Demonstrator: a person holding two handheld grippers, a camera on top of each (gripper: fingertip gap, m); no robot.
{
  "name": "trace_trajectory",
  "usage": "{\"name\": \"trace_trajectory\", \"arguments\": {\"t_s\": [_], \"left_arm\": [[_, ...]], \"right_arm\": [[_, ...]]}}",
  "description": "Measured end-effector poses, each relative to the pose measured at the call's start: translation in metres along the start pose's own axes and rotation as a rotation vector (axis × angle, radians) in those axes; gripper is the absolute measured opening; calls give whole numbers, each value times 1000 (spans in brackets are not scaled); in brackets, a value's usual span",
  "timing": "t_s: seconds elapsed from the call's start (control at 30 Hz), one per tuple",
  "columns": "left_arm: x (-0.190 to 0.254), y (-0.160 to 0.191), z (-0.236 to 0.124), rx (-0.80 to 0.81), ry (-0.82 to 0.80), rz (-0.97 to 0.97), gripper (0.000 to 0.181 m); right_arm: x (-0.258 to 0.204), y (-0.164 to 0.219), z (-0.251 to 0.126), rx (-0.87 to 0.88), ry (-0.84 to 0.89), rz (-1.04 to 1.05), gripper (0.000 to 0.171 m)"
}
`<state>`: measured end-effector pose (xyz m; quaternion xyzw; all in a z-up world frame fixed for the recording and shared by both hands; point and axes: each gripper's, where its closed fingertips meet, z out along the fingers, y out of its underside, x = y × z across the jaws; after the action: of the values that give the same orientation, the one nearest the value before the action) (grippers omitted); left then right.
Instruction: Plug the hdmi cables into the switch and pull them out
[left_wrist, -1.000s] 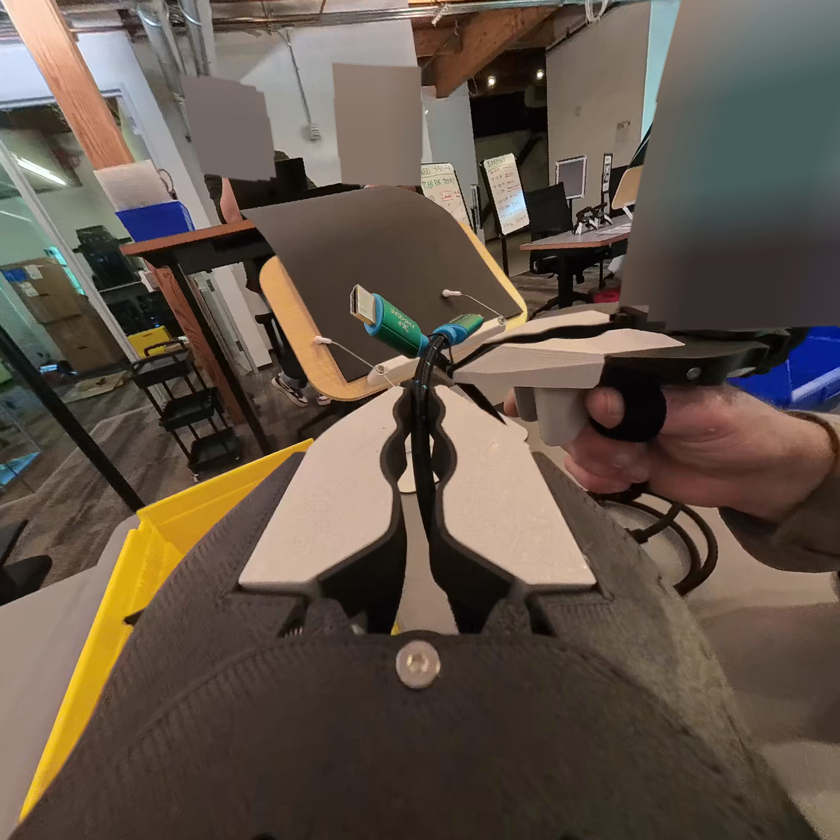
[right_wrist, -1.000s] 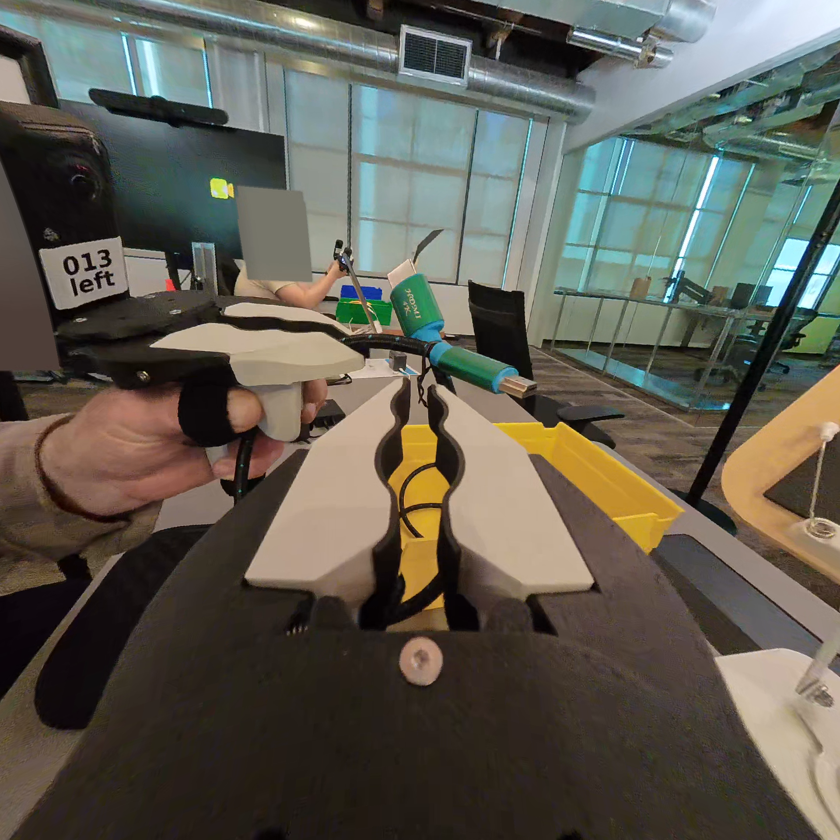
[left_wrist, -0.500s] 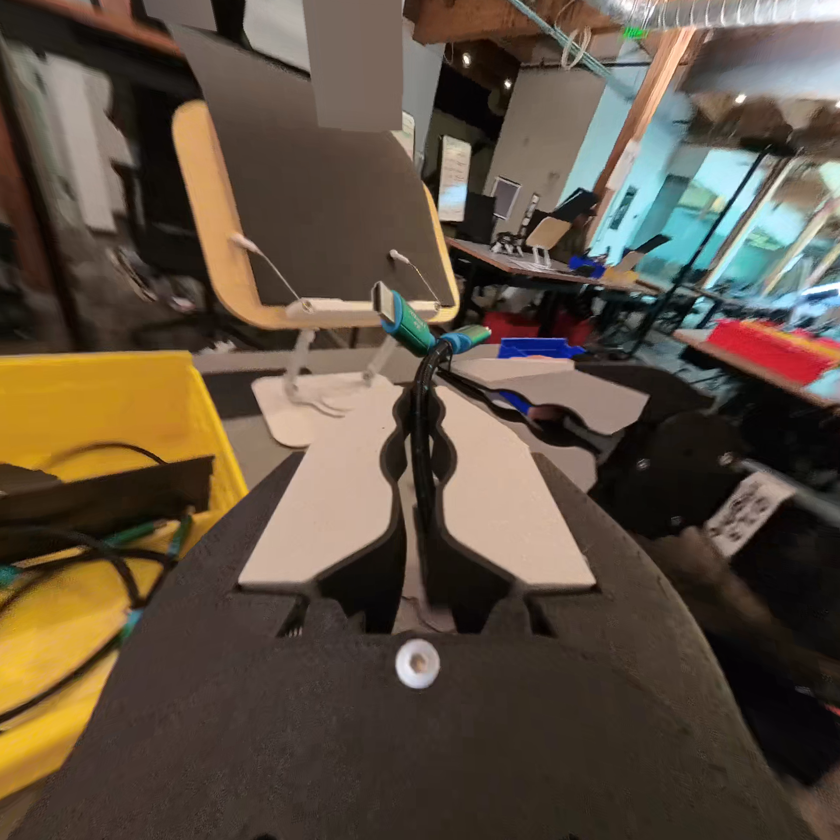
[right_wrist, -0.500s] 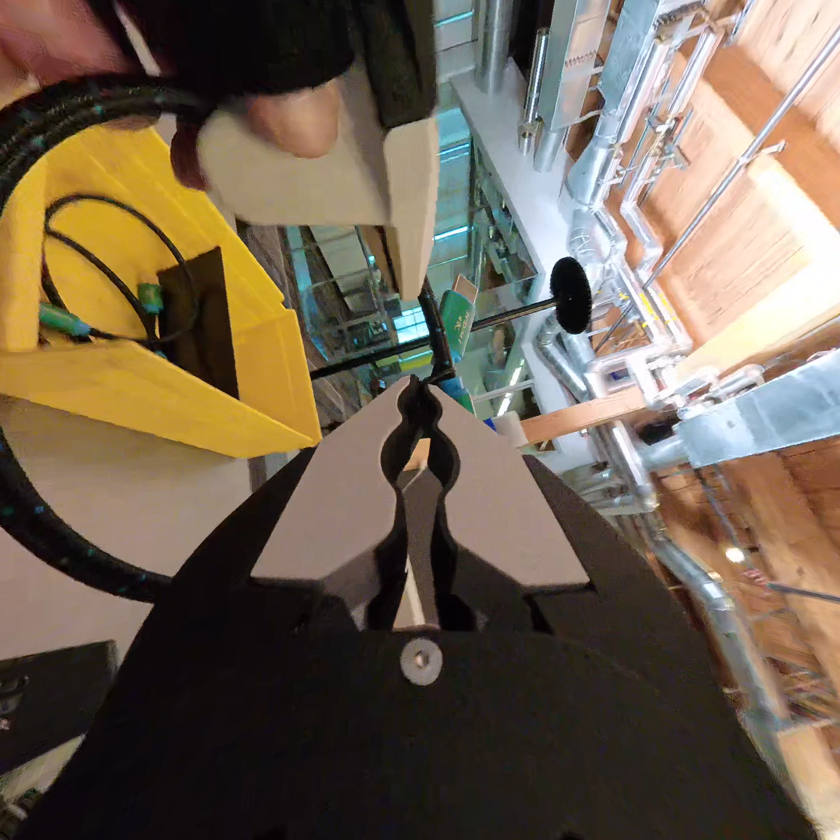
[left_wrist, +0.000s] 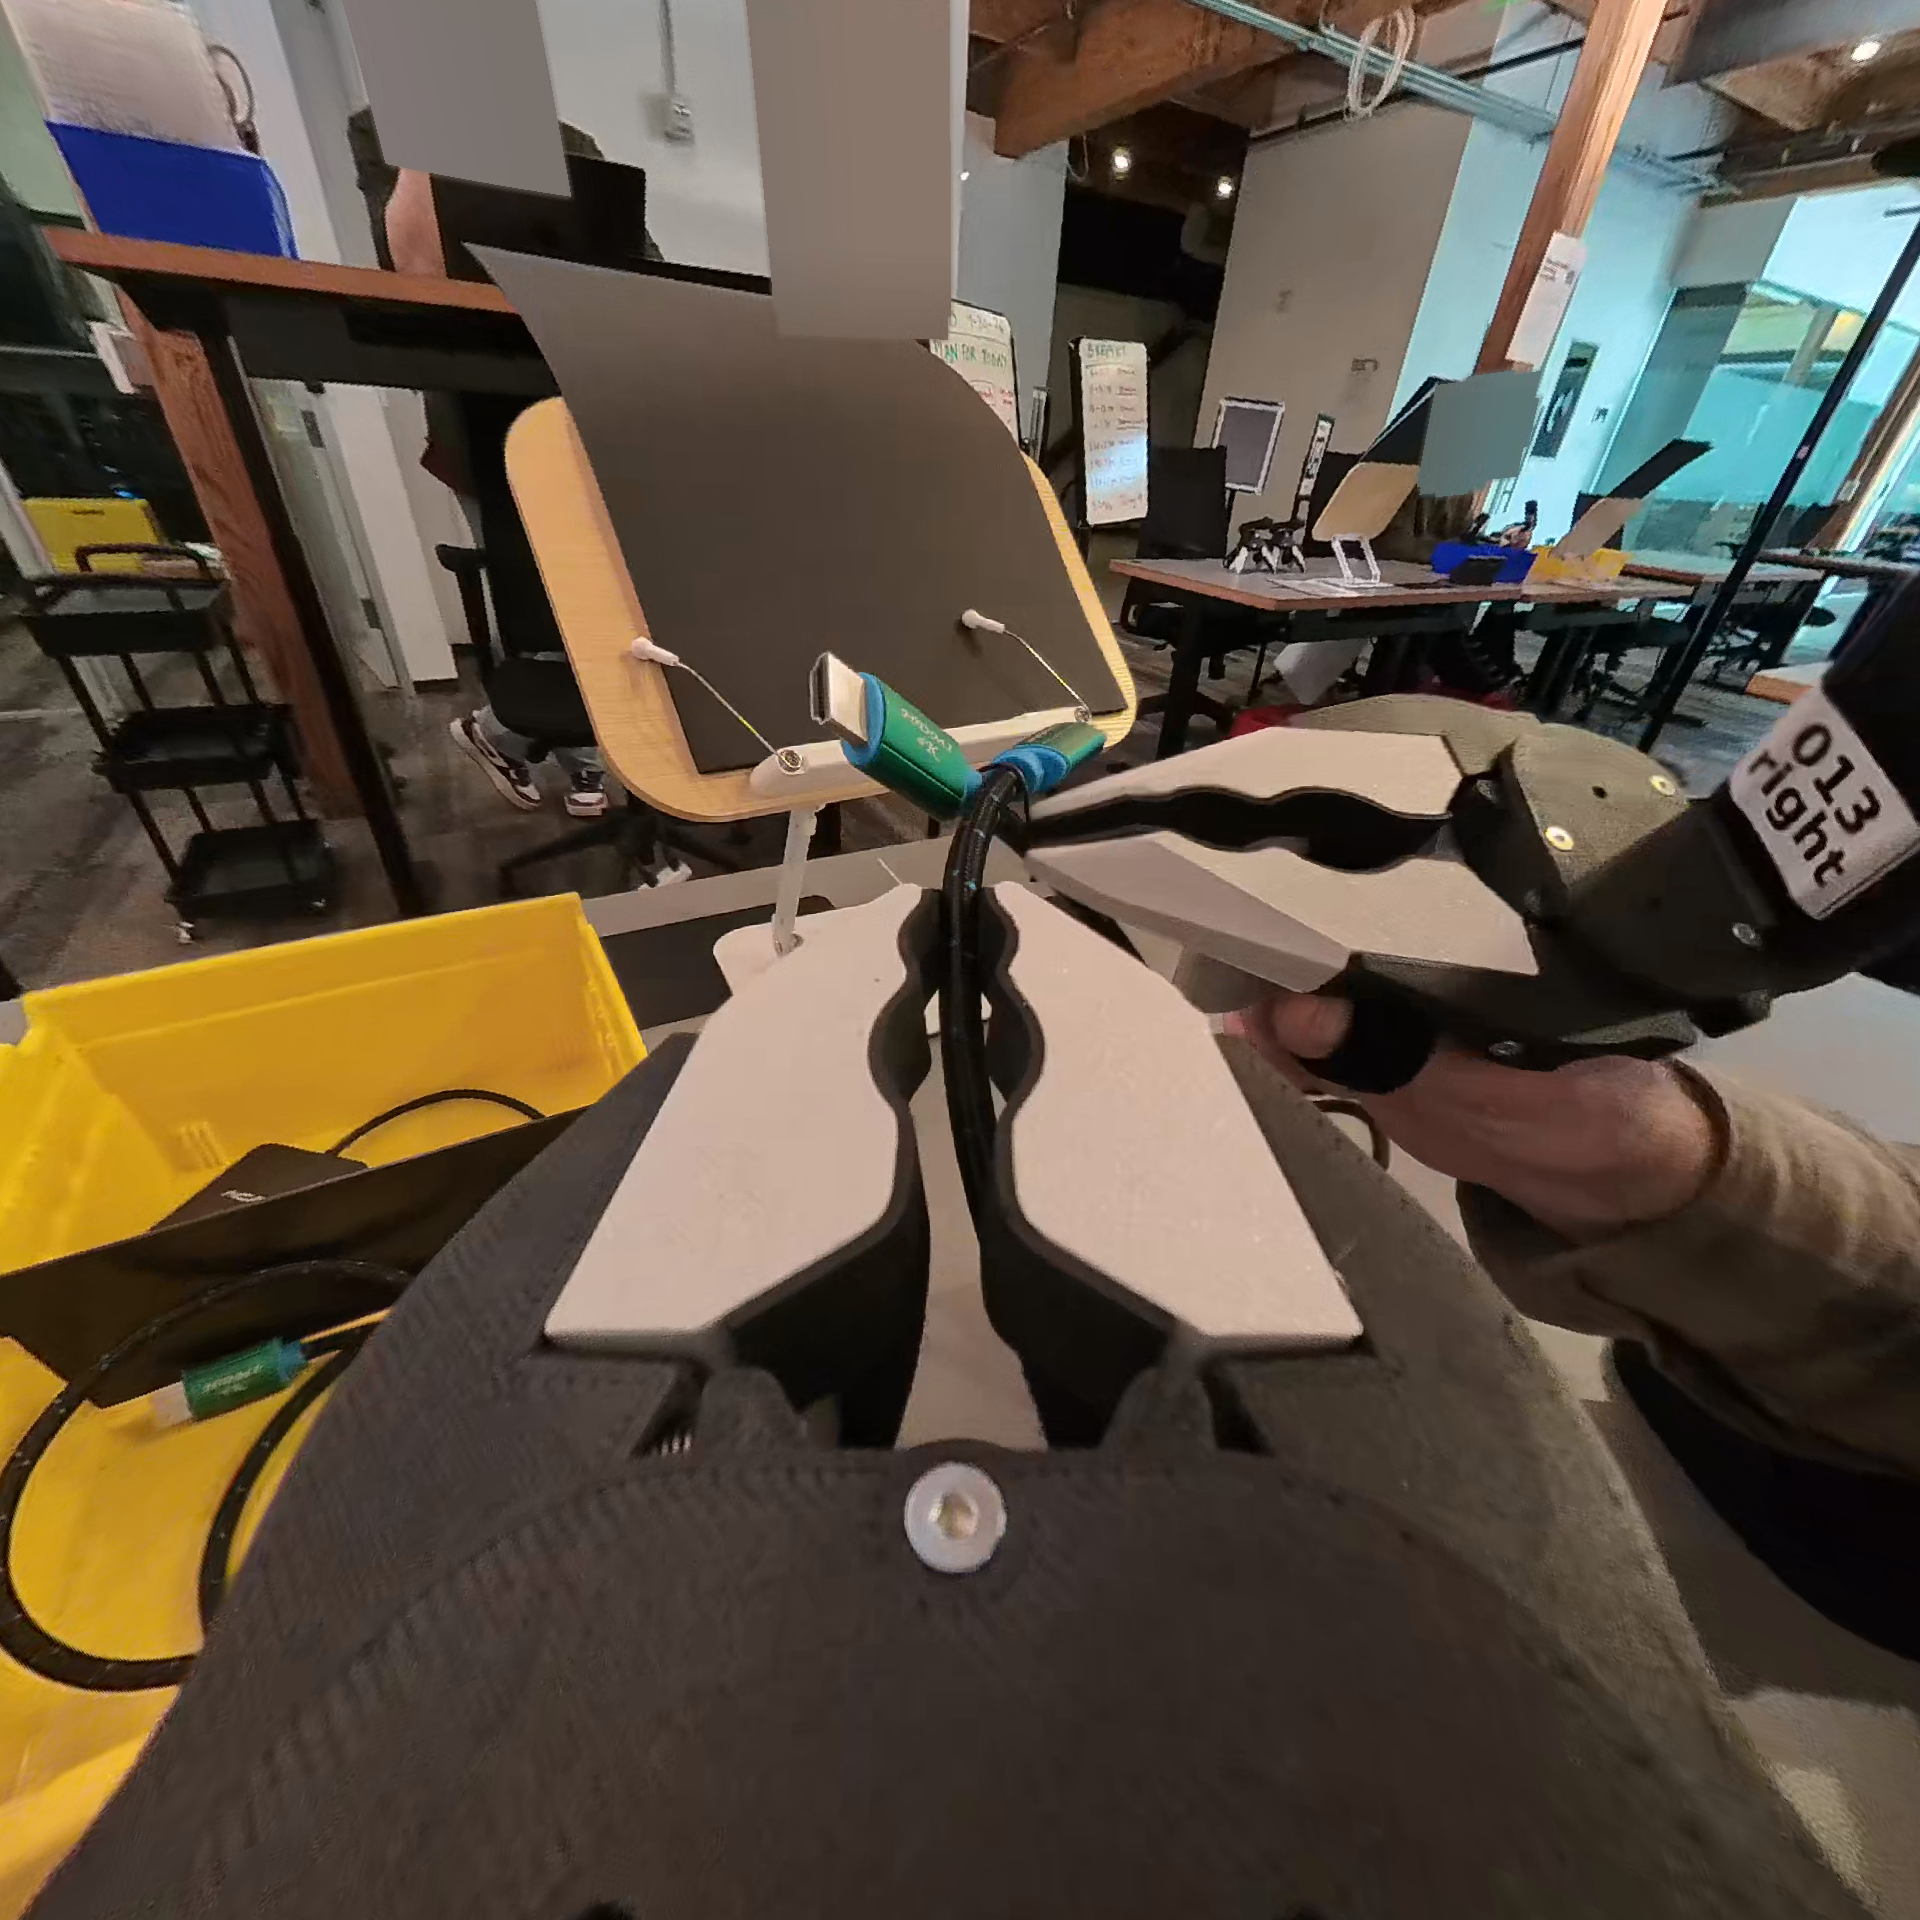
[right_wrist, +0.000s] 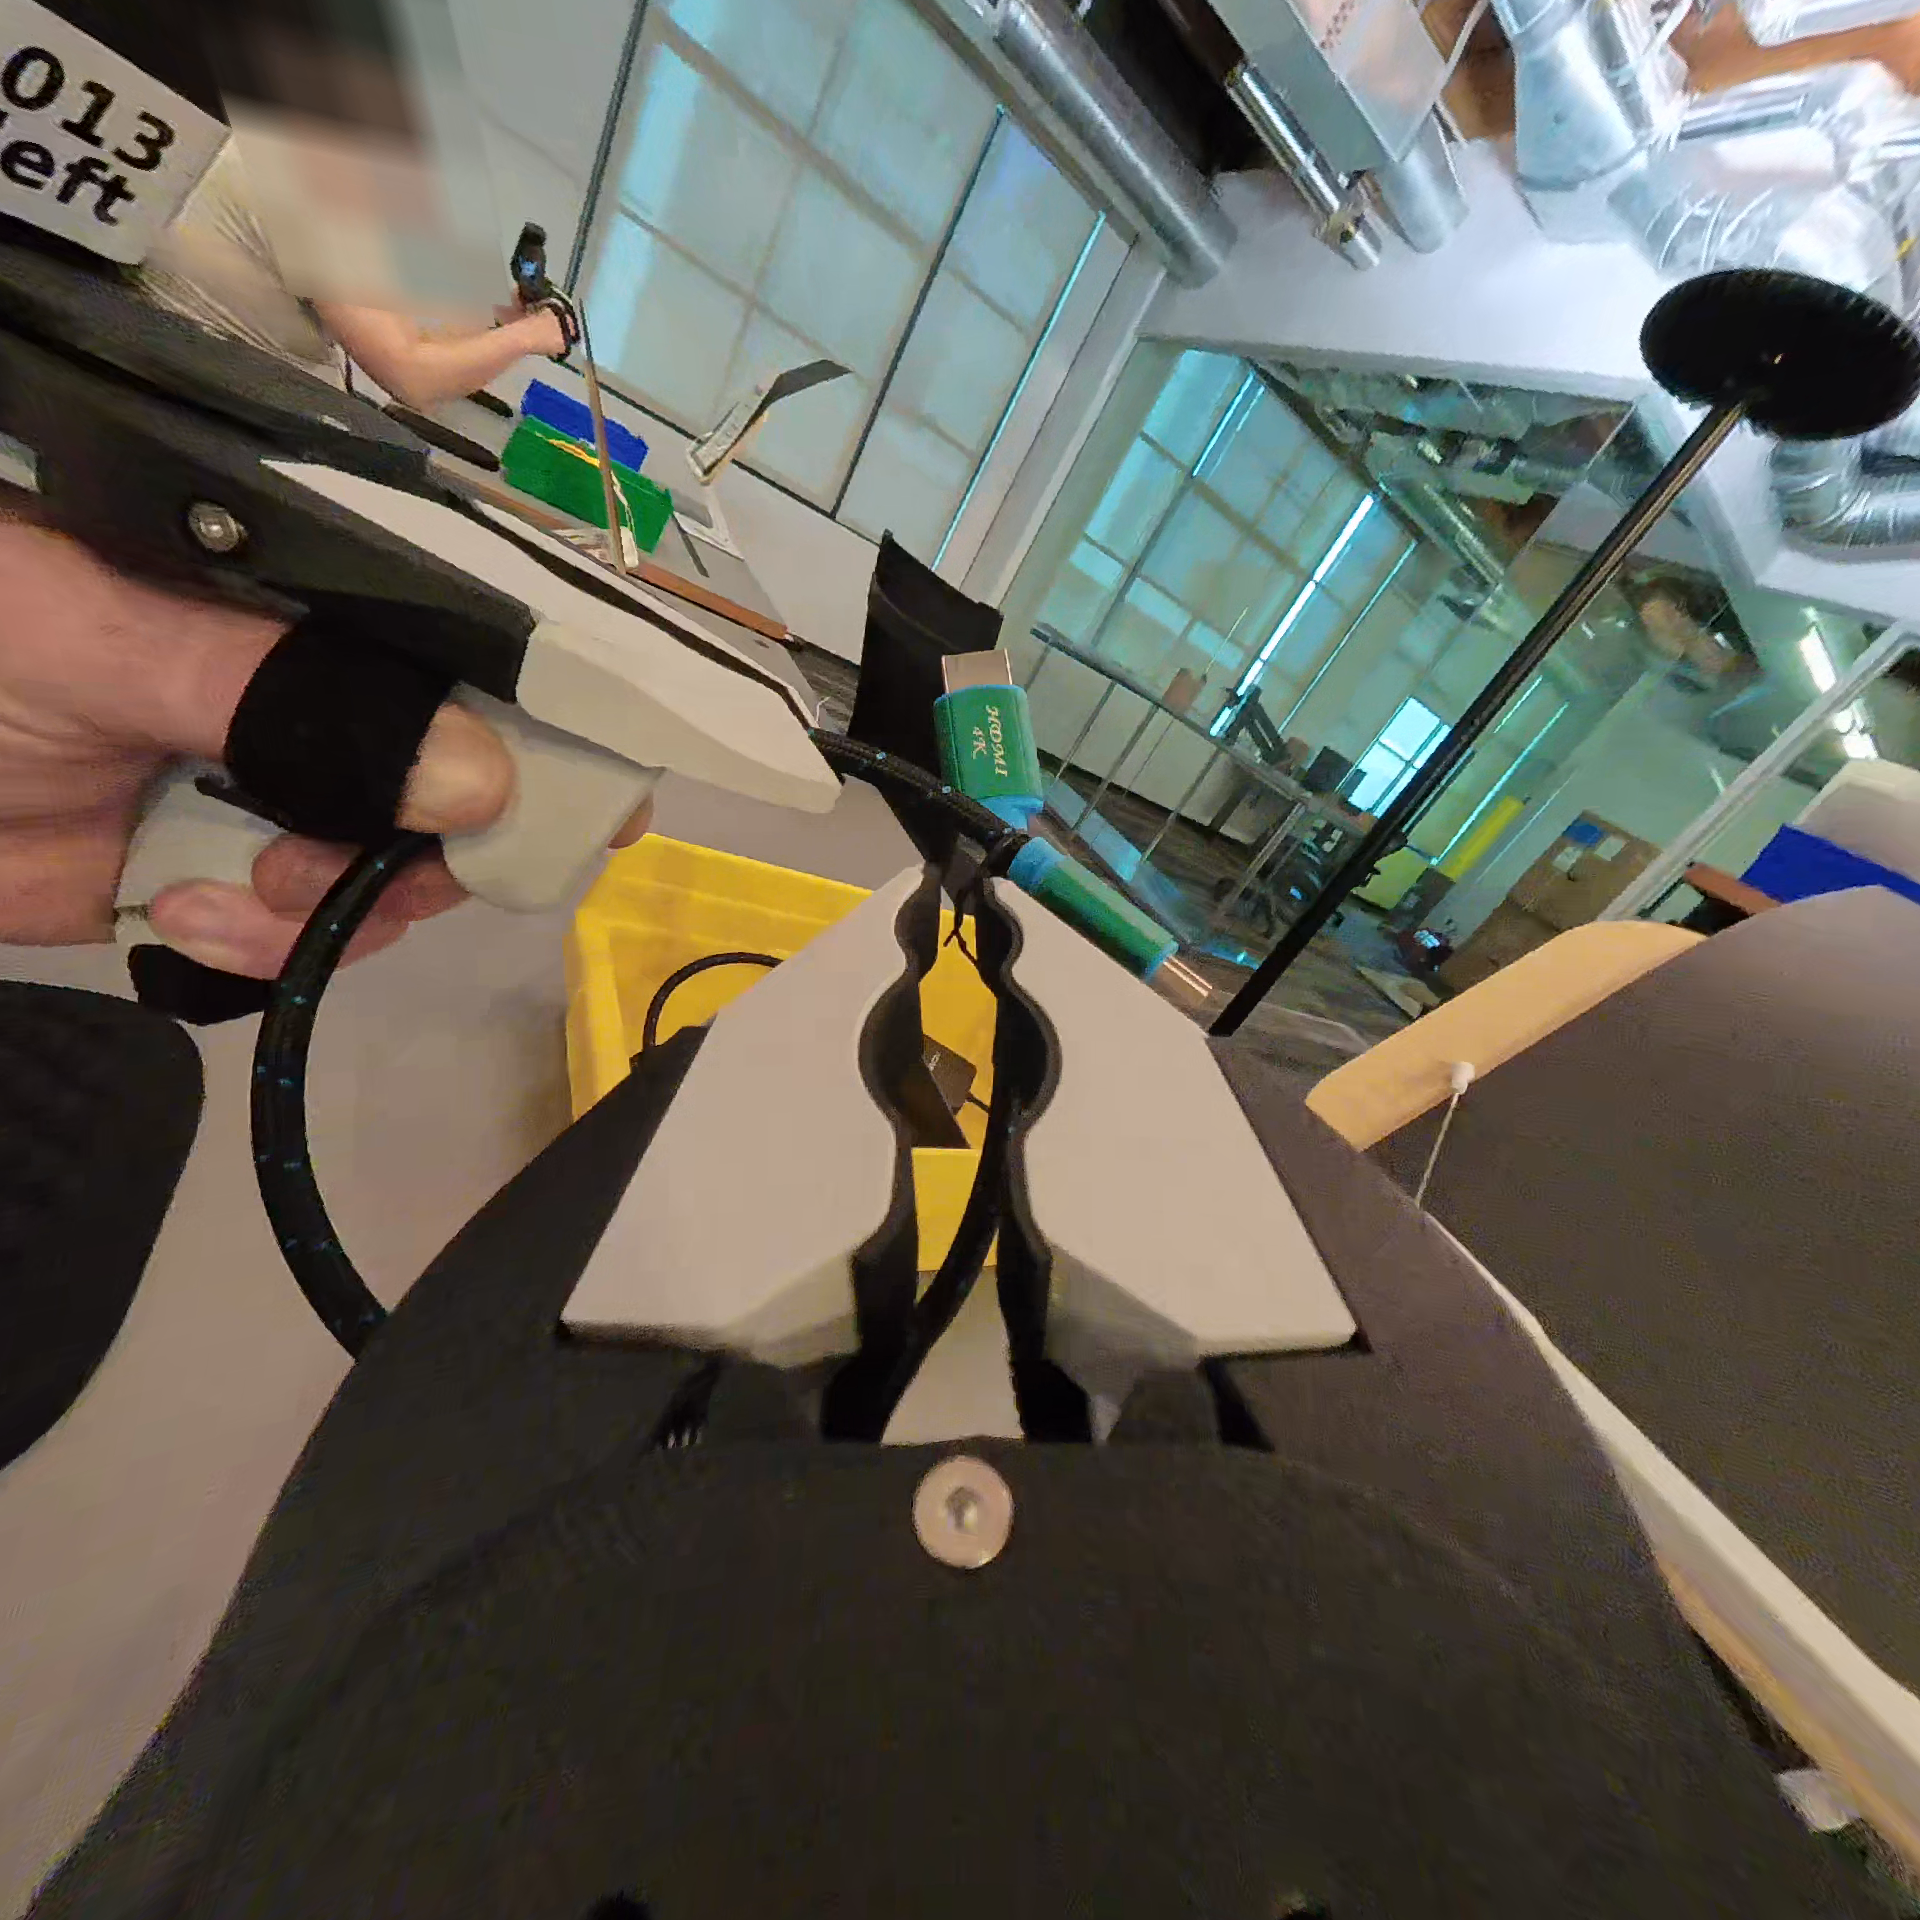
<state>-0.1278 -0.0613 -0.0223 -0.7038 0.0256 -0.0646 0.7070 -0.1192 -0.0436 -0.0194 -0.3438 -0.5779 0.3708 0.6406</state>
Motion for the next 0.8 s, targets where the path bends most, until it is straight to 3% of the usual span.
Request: {"name": "trace_trajectory", "arguments": {"t_s": [0.43, 0.63, 0.8], "left_arm": [[6, -3, -1, 23, -34, 121, 6], [10, -1, 0, 22, -48, 166, 6], [-5, -2, -3, 31, -106, 113, 6]], "right_arm": [[4, -3, -1, 106, -93, 433, 0], [2, -6, -2, 111, -69, 374, 0], [-19, -21, -7, 61, -33, -95, 0]]}}
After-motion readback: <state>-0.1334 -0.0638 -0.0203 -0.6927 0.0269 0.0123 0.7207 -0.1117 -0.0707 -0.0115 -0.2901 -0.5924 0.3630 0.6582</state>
